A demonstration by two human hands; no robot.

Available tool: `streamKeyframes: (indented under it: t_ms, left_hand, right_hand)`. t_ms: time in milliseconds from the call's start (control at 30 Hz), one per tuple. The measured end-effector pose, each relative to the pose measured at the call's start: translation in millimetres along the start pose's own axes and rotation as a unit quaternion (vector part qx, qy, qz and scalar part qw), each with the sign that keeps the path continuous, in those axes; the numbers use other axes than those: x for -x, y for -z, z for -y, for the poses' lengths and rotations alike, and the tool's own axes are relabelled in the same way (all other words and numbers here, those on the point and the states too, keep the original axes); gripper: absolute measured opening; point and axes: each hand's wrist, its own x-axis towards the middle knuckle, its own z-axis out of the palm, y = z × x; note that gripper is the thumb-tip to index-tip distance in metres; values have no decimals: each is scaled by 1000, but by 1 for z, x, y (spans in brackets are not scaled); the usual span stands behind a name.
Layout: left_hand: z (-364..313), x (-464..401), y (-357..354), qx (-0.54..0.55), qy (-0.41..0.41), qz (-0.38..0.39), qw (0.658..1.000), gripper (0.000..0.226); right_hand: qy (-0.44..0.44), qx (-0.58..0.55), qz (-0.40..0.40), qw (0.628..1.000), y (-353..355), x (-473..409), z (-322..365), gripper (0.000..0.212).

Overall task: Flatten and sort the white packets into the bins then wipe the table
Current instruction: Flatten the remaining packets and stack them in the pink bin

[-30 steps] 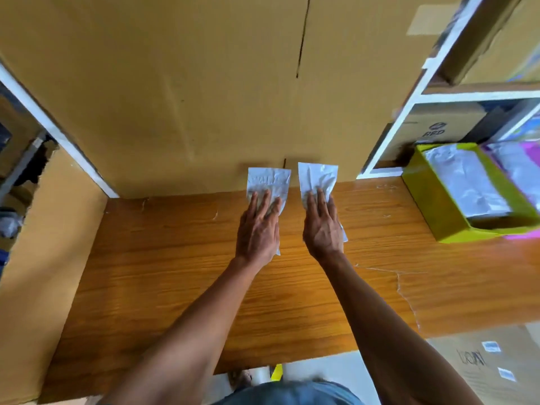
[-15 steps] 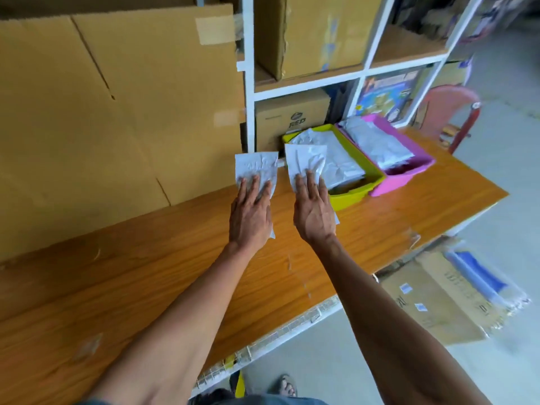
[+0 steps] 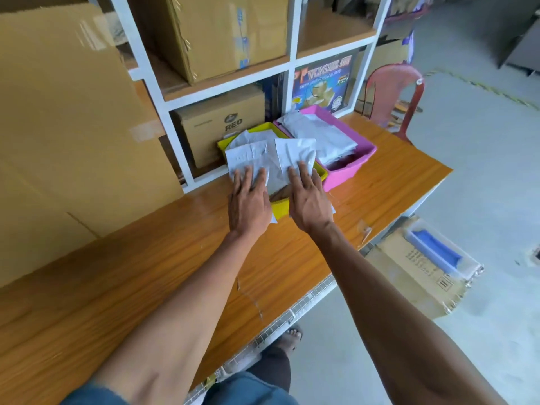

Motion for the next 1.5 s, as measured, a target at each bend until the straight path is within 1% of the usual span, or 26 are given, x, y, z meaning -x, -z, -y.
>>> streamKeyframes:
  t_ms: [100,200,267,400,533,667,767,800,900,967,1033,1067,1133,1167,1200,1300,1400,1500]
  left_hand:
    - [-8,-32,-15,2,22,-8,1000,56]
    - [-15,-63,-28,0,47,-7,999,58]
    - [-16,-87,-39,-1,73,-4,997,60]
    - [-13,-122,-61,-10,139,14,990,60]
    - [-11,-145,-76,-34,182,24,983,59]
    - [-15,-153,-84,-64,220,44,973,60]
    - [-15,-158,-92,-70,234,59,968,61]
    - [-15,-160,-95,-70,237,66,967,62]
    - [-16,-168,-105,-76,254,69,962,63]
    - [-18,-171,-111,-78,270,71,957,62]
    - [-19,-173,-117,-77,283,68,954,62]
    - [-19,-173,-119,-77,287,63,953,63]
    - [-18,-174,-120,-96,288,47,952,68]
    - [-17,-176,-121,-113,282,34,952,70]
    - [-16,-178,-120,-126,270,21,954,70]
    - [-11,-188,-123,-140,217,3,966,70]
    - [0,-194,-133,-132,214,15,968,72]
    - [9,-192,-142,-142,220,18,965,71]
  right_hand:
    - [10,0,11,1000,-1,-33,-17,60]
    - [50,29,24,998,-6,-73,-30,69]
    - [77,36,33,996,-14,-103,-37,70]
    - [104,33,66,992,-35,-153,-46,73]
    - [132,37,101,985,-59,-184,-56,79]
    - [152,21,130,980,-83,-203,-71,80]
    - [160,11,153,975,-100,-220,-82,92]
    - [164,10,157,974,-105,-224,-85,92]
    - [200,23,161,966,-113,-235,-92,83]
    - [252,62,154,954,-116,-239,-96,78]
    - [307,70,124,941,-114,-241,-101,76]
    - [322,57,104,939,-104,-240,-100,73]
    - [324,-9,54,944,-87,-242,-97,50]
    - [323,-41,15,945,-86,-248,-98,45]
    - [324,-62,-2,944,-89,-255,-98,49]
    - [301,-37,92,948,-107,-274,-93,61]
    - [277,-54,139,949,-123,-282,-93,64]
    - [294,-45,159,941,-129,-284,-91,64]
